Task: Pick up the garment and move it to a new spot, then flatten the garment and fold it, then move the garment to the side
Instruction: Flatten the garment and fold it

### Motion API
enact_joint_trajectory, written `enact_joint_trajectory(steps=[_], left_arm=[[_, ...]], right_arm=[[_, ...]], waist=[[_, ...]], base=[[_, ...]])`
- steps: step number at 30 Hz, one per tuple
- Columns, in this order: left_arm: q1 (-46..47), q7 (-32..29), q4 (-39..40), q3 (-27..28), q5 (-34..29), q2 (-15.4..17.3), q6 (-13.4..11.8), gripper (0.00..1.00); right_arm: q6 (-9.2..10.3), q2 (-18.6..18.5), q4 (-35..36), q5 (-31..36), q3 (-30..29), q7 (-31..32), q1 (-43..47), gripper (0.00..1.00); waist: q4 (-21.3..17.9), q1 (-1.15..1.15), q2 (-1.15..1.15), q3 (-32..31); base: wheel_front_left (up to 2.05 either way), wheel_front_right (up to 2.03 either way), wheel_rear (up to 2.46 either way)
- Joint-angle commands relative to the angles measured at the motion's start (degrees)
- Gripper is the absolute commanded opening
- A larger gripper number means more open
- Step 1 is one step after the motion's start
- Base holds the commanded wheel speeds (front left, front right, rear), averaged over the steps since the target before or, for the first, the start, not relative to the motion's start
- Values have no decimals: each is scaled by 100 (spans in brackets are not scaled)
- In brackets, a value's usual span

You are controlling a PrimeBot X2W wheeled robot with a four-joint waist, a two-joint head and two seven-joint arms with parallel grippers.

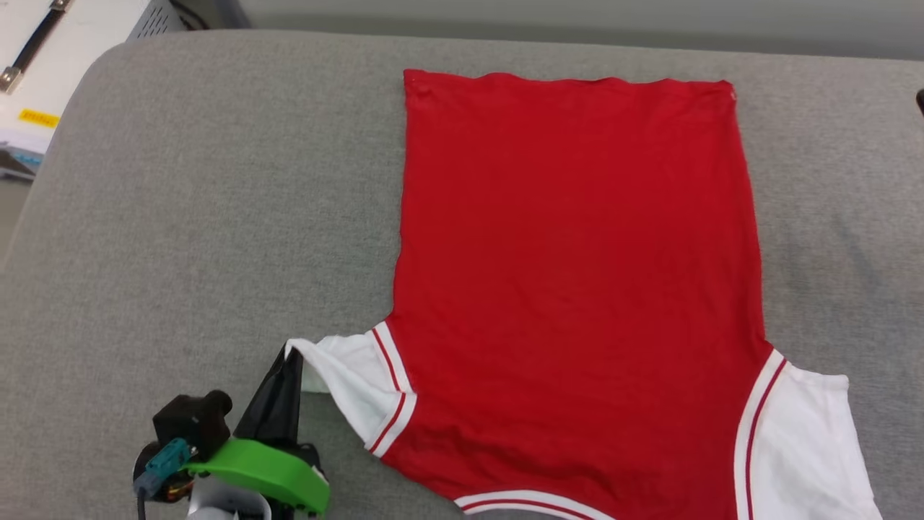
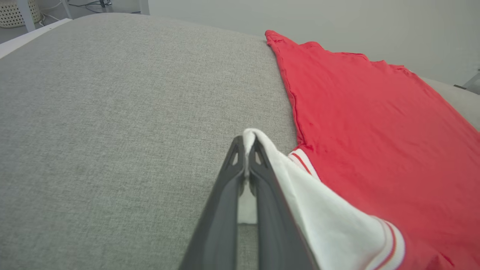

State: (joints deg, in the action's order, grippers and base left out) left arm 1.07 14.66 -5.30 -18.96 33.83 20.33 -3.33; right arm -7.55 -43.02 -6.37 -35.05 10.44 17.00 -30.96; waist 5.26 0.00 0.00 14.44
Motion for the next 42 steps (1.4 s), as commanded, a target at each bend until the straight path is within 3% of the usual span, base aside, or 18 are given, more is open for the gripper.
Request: enact_joint_trajectory(steps=[1,10,14,22,30,31,32,42], left_arm=[[168,34,60,-2,-105,-106,47,0],[439,34,323,-57,-553,-652,280,0],[564,34,346,-88,-707,-875,443,0],[880,34,341,-5,-969,-1261,724,0],[979,34,337,80,-1147,-1477,891,0],[978,34,333,97,-1165,-1487,902,0],[975,34,326,118,-1185,-1499,914,0],[699,34,161,453,-1360,-1512,978,0]], right_arm=[[6,3,-181,9,184,381,-388,100],[6,-40,-1328,-325,1002,2860,-2166,100],[6,147,-1838,-245,1136,3496,-2885,100],[6,449,-2798,330,1223,3647,-3781,100],[6,603,-3550,392,1413,3737,-3544,100],[6,593,-3599,378,1423,3766,-3529,87],[6,583,-3636,359,1428,3767,-3527,0],[6,517,-3322,6,1744,2943,-3714,0]], waist=[[444,0,0,469],[1035,0,0,1147],[1199,0,0,1480],[1451,0,0,2061],[1520,0,0,2183],[1517,0,0,2173],[1511,0,0,2153],[1208,0,0,1478]], base=[[0,0,0],[0,0,0],[0,0,0],[0,0,0],[0,0,0],[0,0,0],[0,0,0],[0,0,0]])
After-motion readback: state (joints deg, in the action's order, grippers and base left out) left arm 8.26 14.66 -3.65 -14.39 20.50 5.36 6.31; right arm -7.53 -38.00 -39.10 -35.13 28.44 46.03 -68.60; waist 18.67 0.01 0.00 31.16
